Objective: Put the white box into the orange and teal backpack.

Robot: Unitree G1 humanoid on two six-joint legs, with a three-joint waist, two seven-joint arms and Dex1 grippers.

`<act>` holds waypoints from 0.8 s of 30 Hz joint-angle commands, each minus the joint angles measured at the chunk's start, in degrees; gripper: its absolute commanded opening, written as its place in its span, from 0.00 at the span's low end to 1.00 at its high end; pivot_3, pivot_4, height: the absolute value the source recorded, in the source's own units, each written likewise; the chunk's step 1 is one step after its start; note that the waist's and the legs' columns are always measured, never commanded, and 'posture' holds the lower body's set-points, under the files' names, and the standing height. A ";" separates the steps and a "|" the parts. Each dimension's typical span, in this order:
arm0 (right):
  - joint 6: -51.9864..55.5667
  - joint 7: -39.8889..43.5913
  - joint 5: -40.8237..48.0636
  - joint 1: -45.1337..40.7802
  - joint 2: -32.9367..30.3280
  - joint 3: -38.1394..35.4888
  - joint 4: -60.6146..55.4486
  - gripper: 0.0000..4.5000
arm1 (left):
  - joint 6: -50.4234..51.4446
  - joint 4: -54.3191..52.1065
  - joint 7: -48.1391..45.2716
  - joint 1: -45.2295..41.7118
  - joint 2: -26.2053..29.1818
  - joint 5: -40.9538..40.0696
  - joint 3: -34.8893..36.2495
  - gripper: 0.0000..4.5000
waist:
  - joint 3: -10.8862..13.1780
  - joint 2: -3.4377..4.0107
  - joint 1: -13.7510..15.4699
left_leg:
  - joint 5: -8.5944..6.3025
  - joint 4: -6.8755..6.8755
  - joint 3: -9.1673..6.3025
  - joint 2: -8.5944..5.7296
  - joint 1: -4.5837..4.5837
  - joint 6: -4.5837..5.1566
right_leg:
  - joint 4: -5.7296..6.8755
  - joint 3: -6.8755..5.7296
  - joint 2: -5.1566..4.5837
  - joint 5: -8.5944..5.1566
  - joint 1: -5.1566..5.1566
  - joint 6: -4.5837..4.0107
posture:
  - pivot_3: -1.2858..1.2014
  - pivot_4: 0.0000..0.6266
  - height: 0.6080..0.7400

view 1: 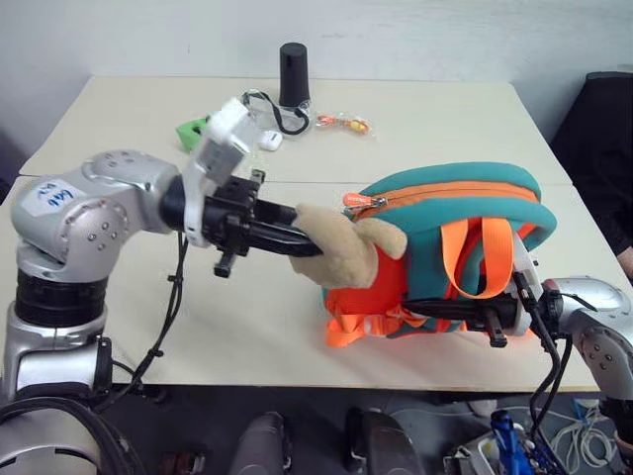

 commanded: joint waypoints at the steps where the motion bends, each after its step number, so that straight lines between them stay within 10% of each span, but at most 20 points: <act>1: -1.07 -1.14 1.67 1.00 0.67 -3.15 -1.75 0.00 | -3.74 0.10 -5.85 0.77 4.31 2.90 -0.75 0.18 | 0.00 0.00 -0.11 | 0.00 -0.02 0.00 0.00 0.00 0.00 | 0.00 0.01 0.01 0.00 -0.02 0.00 | 0.52 0.24 1.00; 9: -0.44 -2.96 3.67 1.47 1.24 -4.59 -2.42 0.00 | -19.22 1.59 -8.63 9.12 7.49 20.59 -12.16 0.18 | 0.00 0.02 -0.04 | -0.02 -0.06 0.07 0.03 0.01 -0.03 | 0.01 0.04 0.04 -0.02 -0.06 -0.03 | 0.52 0.24 1.00; 24: 1.06 -4.03 5.62 1.22 -0.13 -5.86 -2.85 0.00 | -34.32 10.60 -3.17 15.99 -3.67 37.82 -20.43 0.18 | -0.01 0.02 0.10 | -0.06 -0.04 0.06 0.02 -0.03 0.10 | 0.00 0.03 -0.14 -0.01 -0.07 -0.02 | 0.52 0.24 1.00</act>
